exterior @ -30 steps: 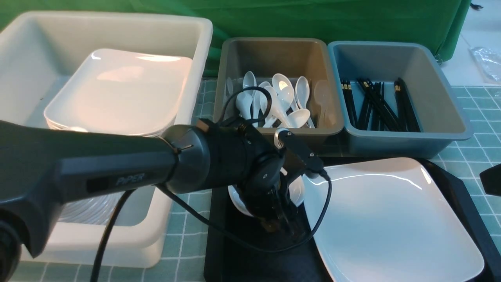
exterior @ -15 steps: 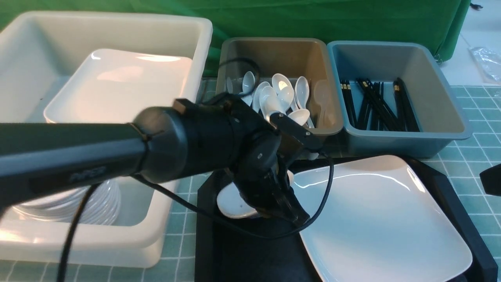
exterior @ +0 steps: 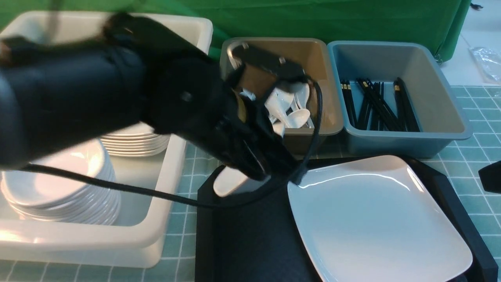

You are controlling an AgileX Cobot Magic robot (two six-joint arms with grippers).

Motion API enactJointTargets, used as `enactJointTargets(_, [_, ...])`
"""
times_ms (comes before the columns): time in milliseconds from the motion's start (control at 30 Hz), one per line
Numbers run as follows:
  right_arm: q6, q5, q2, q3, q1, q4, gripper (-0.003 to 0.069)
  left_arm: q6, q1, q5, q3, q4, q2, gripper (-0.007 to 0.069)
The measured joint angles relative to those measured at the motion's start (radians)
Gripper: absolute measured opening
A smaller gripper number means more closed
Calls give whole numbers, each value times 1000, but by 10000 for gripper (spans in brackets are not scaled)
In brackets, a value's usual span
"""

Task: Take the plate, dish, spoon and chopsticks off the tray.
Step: Use the left arm to put the small plate into the large storage box on the left

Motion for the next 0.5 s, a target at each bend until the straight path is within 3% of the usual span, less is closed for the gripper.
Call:
enactJointTargets(133, [0, -13, 0, 0, 0, 0, 239, -84, 31, 102, -60, 120, -121, 17])
enactJointTargets(233, [0, -24, 0, 0, 0, 0, 239, -171, 123, 249, -69, 248, -204, 17])
enactJointTargets(333, [0, -24, 0, 0, 0, 0, 239, -189, 256, 344, -24, 281, -239, 17])
enactJointTargets(500, [0, -24, 0, 0, 0, 0, 239, -187, 414, 323, 77, 277, -238, 17])
